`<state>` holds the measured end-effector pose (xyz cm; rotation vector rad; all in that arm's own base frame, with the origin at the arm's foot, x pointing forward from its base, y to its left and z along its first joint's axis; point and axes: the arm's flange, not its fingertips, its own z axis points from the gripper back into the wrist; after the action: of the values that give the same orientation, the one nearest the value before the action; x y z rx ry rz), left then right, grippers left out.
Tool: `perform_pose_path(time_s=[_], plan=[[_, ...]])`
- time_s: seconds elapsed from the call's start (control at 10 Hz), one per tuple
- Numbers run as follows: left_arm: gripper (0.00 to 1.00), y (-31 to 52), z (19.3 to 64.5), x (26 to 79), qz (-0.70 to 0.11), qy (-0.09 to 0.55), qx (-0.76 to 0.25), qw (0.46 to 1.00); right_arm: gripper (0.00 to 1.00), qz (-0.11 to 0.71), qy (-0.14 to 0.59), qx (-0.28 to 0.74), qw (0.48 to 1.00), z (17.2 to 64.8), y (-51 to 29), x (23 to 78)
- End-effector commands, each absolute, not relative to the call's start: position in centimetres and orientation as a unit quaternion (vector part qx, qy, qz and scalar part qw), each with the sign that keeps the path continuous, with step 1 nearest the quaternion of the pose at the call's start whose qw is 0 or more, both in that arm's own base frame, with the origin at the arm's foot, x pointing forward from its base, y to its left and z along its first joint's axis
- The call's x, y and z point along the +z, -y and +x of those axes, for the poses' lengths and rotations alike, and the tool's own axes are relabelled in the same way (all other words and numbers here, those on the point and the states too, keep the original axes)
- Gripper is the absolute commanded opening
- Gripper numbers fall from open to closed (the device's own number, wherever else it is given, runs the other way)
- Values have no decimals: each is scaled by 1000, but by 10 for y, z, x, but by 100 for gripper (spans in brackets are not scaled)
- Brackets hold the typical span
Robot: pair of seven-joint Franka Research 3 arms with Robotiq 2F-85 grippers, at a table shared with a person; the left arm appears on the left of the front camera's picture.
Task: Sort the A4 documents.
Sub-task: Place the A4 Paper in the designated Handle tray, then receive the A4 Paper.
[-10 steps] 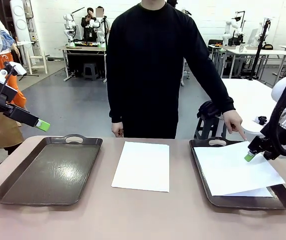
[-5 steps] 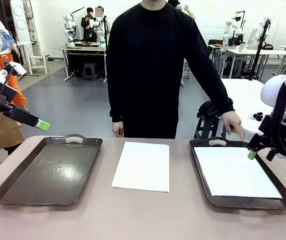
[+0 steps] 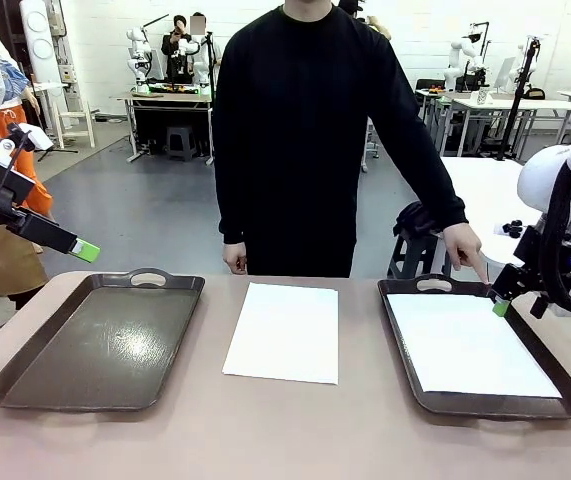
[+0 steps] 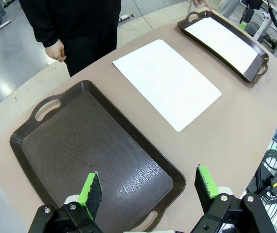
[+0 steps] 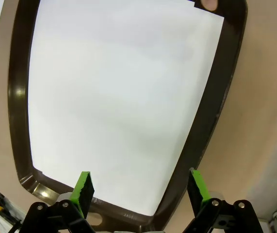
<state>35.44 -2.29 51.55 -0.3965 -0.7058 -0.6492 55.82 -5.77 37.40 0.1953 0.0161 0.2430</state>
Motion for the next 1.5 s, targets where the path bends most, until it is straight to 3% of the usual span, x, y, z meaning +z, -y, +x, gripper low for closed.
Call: perform_pose_path(time_s=[0.0,1.4], plan=[[100,20,355,514,-196,339,-314,865,100,97,-8,124,987,558,57,374],[100,20,355,514,-196,339,-314,865,100,97,-8,124,987,558,57,374]])
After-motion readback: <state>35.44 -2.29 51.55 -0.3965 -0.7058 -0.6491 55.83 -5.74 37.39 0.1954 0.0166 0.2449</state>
